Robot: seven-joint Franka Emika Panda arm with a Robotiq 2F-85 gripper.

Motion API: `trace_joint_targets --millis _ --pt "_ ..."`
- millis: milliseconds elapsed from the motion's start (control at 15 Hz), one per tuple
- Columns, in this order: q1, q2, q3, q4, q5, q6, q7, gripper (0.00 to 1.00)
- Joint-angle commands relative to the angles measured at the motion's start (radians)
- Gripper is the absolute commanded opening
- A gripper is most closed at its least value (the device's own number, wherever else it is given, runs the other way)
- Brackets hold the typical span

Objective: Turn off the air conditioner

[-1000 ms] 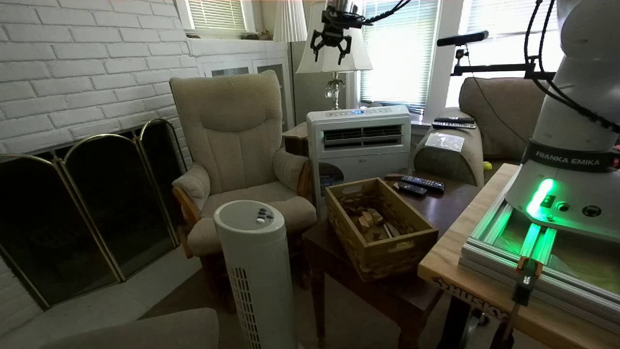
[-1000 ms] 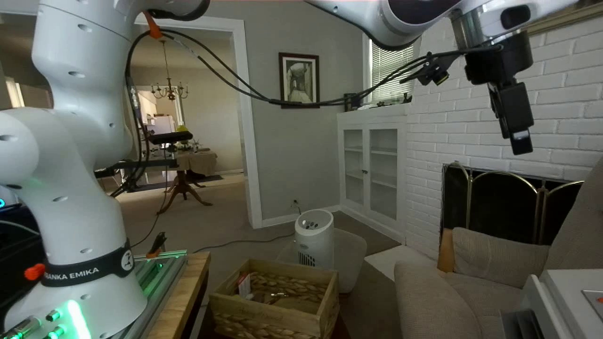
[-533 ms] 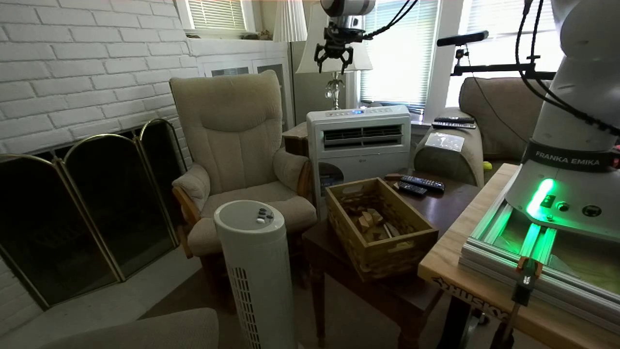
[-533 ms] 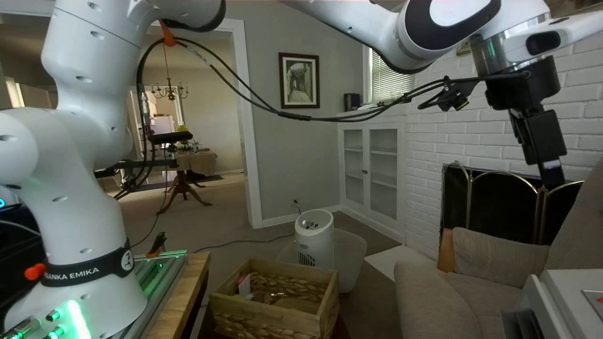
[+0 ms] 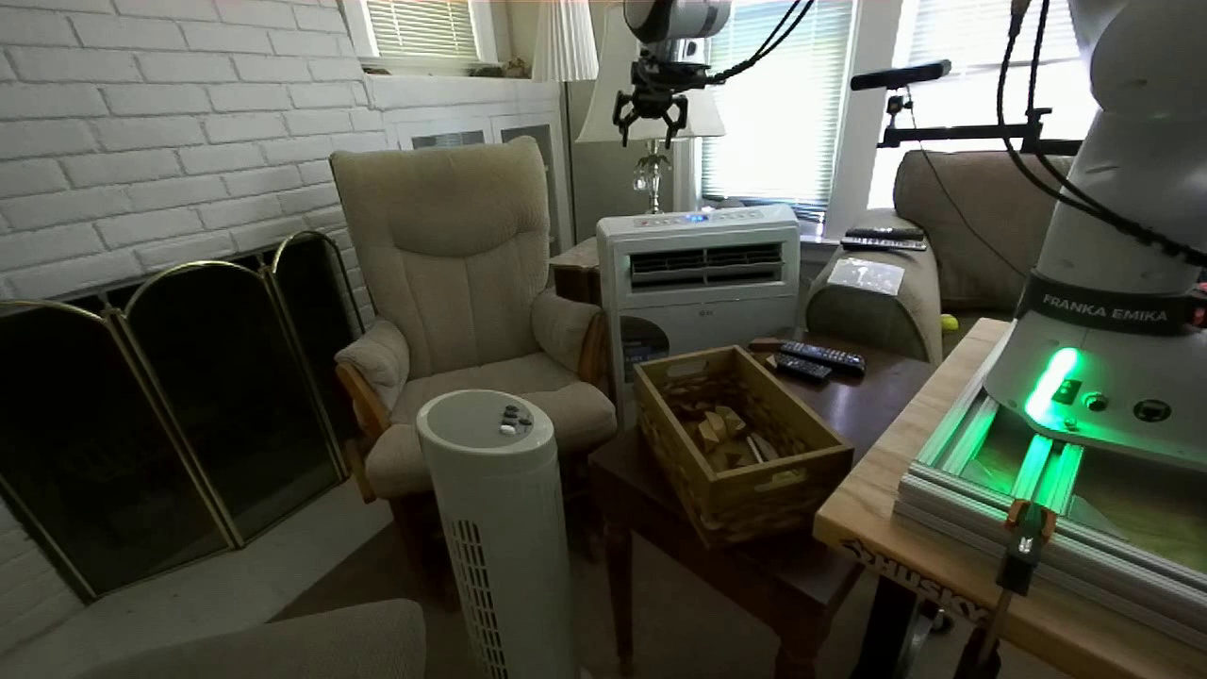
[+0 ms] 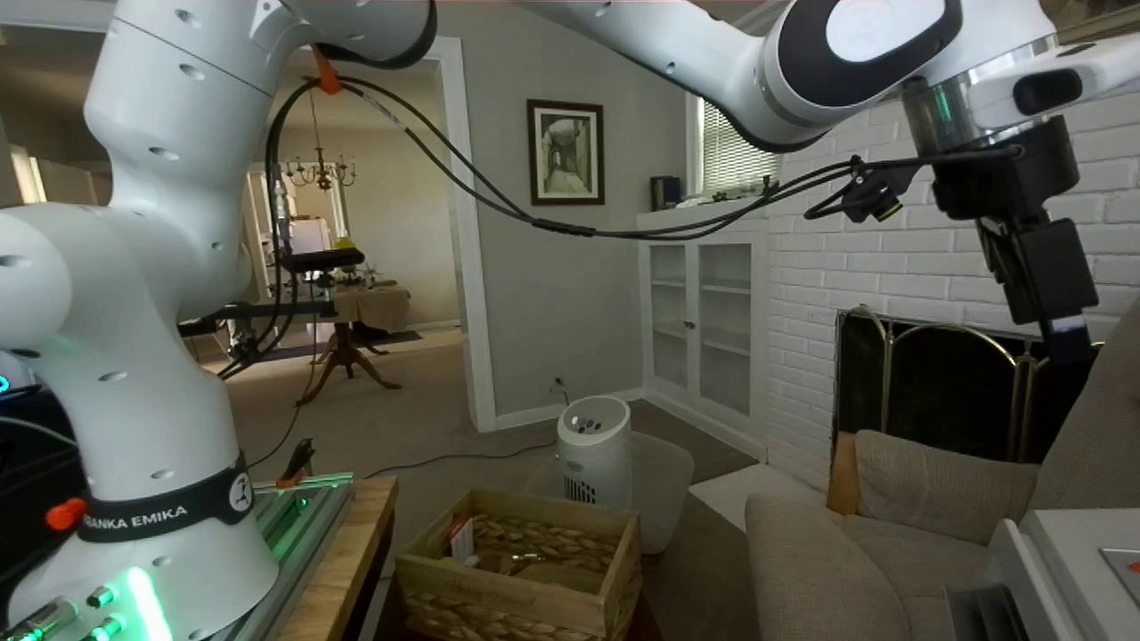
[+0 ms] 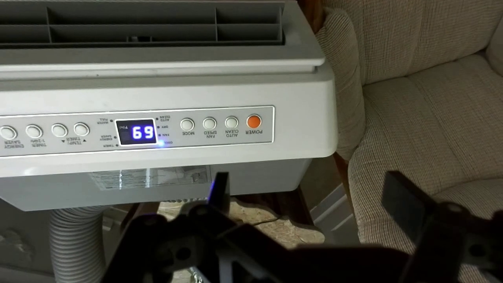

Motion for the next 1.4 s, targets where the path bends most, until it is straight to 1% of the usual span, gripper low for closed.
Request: trace_joint_targets --millis 0,67,133,200,267,333,533,600,933,1000,1333 --pt "0.005 0.049 -0.005 0.046 -0.016 0.005 0.034 1.0" --pt "0.005 0.068 -0.006 0.064 -0.016 -0.002 0.04 1.0" --pt "0.001 0.093 -0.003 0.088 -0.006 -0.001 0.043 0.93" --pt "-0.001 0.111 -0.002 0.103 -0.001 0.008 0.048 0.74" --pt "-0.004 0.136 -0.001 0.127 0.004 0.017 0.051 0.68" --pt "-0.005 0.158 -0.002 0.15 0.005 0.018 0.058 0.68" --pt "-0.013 0.239 -0.003 0.236 0.012 0.021 0.07 0.48" --pt "-0.015 0.262 -0.003 0.261 0.014 0.013 0.075 0.39" --pt "-0.016 0.383 -0.027 0.387 0.005 -0.004 0.116 0.05" --pt "-0.017 0.406 -0.031 0.411 0.005 -0.009 0.125 0.0" --pt "-0.011 0.483 -0.062 0.484 -0.008 -0.036 0.188 0.0"
